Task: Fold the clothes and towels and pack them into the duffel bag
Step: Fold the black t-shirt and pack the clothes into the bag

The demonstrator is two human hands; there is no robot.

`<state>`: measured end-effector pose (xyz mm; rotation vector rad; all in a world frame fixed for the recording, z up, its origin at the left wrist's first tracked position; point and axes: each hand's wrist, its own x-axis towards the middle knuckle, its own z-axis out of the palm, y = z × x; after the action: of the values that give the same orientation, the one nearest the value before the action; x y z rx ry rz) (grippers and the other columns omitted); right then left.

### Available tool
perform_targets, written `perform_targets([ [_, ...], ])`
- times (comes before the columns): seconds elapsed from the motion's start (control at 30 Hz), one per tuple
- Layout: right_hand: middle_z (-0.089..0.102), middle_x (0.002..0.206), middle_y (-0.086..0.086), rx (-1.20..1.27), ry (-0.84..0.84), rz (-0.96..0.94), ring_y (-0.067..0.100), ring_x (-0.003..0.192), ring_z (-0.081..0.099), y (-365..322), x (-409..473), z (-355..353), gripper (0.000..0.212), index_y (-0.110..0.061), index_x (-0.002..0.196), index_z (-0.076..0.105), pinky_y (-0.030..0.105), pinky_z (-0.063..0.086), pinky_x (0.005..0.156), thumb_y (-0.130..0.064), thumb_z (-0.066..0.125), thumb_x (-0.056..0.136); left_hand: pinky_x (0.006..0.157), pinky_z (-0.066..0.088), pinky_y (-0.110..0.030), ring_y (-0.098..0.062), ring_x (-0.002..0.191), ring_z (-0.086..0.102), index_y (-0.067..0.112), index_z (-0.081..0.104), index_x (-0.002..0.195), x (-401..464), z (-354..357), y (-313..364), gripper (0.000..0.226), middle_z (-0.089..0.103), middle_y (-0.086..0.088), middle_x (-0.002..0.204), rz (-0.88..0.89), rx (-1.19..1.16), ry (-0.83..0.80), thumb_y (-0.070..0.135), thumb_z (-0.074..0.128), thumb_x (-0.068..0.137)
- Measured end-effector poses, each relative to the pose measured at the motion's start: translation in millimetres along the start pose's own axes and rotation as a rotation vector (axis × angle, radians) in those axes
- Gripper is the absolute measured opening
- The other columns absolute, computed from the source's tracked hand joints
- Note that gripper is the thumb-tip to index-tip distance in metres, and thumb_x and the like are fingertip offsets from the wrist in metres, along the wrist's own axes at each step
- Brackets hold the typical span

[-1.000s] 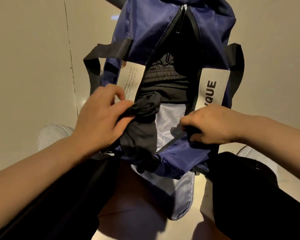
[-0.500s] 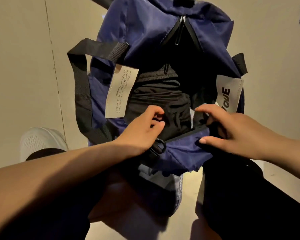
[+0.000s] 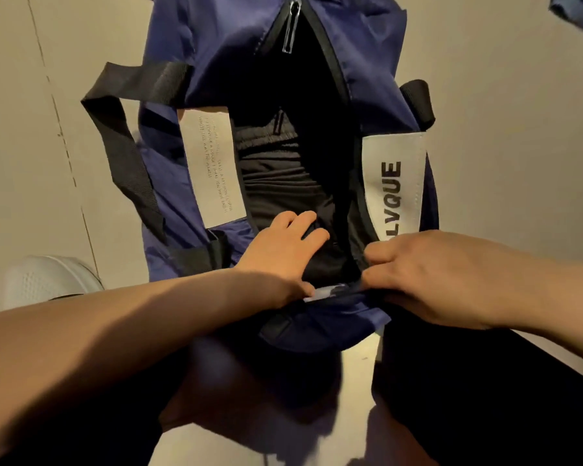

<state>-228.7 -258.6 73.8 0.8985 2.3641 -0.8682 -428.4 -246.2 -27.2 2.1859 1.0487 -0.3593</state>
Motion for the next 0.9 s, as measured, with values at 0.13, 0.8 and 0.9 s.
perform_targets([
  [0.13, 0.047, 0.082, -0.008, 0.003, 0.050, -0.002, 0.015, 0.062, 0.054, 5, -5, 9, 0.013, -0.027, 0.092, 0.062, 0.032, 0.047, 0.049, -0.020, 0.057, 0.081, 0.109, 0.024, -0.028, -0.021, 0.137, 0.030, 0.017, 0.048, 0.133, -9, 7, -14, 0.045, 0.031, -0.002, 0.153, 0.083, -0.133, 0.188, 0.029, 0.057, 0.091],
  [0.8, 0.045, 0.098, -0.003, -0.221, -0.182, 0.202, 0.022, 0.088, 0.054, -15, 4, 6, 0.025, -0.026, 0.105, 0.062, 0.039, 0.048, 0.079, -0.027, 0.040, 0.093, 0.102, -0.017, -0.071, -0.027, 0.140, -0.034, 0.038, -0.018, 0.149, 21, 8, -3, 0.108, -0.035, 0.004, 0.154, -0.002, 0.230, -0.161, 0.086, 0.042, 0.072],
  [0.9, 0.045, 0.074, -0.004, -0.263, -0.013, 0.071, 0.022, 0.061, 0.052, -9, -9, 0, 0.033, -0.025, 0.073, 0.066, 0.040, 0.050, 0.053, -0.017, 0.034, 0.075, 0.101, -0.013, -0.074, -0.031, 0.141, -0.032, 0.036, -0.019, 0.149, 27, 10, 1, 0.116, -0.035, 0.000, 0.154, -0.043, 0.258, -0.135, 0.089, 0.045, 0.067],
])
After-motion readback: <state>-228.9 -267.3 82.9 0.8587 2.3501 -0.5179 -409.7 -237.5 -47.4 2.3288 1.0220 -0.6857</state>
